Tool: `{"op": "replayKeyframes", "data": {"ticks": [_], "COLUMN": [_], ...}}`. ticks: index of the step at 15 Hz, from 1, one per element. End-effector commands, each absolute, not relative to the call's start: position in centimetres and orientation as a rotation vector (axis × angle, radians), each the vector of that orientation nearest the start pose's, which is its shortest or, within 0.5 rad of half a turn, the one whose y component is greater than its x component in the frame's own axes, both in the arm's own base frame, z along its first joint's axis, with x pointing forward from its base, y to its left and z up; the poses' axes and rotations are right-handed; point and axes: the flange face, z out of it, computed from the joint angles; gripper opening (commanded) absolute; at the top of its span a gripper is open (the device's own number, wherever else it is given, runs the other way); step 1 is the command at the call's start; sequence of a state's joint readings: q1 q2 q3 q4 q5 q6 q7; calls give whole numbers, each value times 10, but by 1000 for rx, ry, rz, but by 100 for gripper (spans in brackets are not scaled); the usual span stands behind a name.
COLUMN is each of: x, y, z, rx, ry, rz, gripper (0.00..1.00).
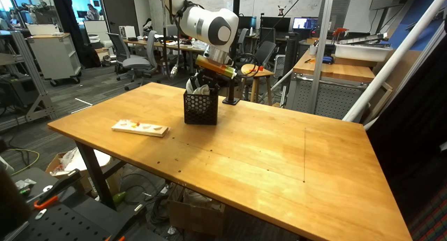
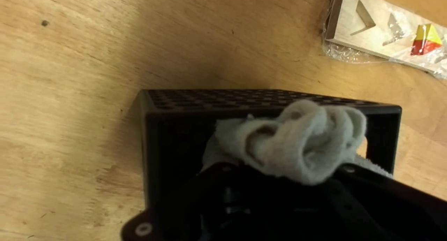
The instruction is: Put the white towel in the black box
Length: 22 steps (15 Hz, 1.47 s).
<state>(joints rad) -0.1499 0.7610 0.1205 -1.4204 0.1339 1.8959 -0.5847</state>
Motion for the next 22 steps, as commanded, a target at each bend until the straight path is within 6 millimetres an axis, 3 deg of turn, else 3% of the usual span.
{"op": "replayKeyframes", "data": {"ticks": [1,7,10,22], "x": [699,703,705,732], "y": [-31,-29,-23,34], "z": [262,326,346,353], "rx": [-2801,-2891,-2918,-2913], "ry": [-689,-765,-819,-1058], "rz": [225,115,102,131], "gripper": [12,13,12,13]}}
